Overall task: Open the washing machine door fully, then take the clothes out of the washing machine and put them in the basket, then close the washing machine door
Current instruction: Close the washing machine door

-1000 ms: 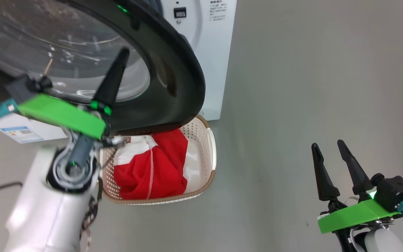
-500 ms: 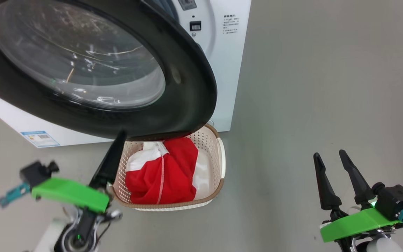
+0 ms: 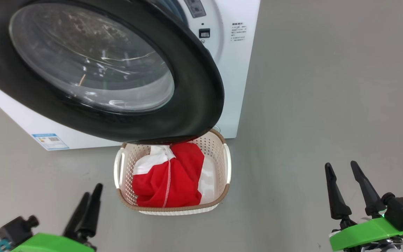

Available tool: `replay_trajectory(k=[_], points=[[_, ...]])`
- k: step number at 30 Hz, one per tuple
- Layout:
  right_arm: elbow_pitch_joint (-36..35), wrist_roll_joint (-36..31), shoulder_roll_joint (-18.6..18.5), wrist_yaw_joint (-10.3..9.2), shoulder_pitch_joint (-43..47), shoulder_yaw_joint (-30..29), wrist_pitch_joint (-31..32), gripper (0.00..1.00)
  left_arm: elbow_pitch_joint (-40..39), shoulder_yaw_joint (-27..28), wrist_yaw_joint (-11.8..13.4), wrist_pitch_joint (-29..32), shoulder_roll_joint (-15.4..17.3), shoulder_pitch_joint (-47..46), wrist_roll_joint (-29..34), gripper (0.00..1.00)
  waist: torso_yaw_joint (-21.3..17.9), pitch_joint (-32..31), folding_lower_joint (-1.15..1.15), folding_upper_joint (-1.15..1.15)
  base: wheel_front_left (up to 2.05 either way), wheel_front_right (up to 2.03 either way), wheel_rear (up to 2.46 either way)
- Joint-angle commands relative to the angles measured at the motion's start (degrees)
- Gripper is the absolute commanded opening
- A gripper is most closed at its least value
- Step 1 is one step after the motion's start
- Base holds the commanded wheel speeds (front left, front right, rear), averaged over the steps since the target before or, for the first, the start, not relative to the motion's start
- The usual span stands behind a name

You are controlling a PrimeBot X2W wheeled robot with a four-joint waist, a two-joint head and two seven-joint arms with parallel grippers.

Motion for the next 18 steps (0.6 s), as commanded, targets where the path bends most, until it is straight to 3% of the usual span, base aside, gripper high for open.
replay_trajectory(k=[1, 12, 18], points=[[-1.60, -0.97, -0.48, 0.26, 0.12, 0.71, -0.36, 1.00, -1.49, 4.04, -0.39, -0.65, 2.14, 0.71, 4.13, 1.00, 0.53, -0.43, 0.00, 0.00, 0.00, 0.00, 0.00], [-2.18, -1.30, -0.48, 0.26, 2.04, -0.93, -0.36, 1.00, -6.31, 16.01, -0.39, -0.69, -2.26, 8.64, 31.83, 1.00, 1.67, -1.30, 0.00, 0.00, 0.00, 0.00, 0.00], [-2.33, -1.31, -0.48, 0.26, 2.31, -1.46, -0.36, 1.00, -8.63, 23.85, -0.39, -0.69, -6.74, 11.12, 47.96, 1.00, 1.62, -1.42, 0.00, 0.00, 0.00, 0.00, 0.00]])
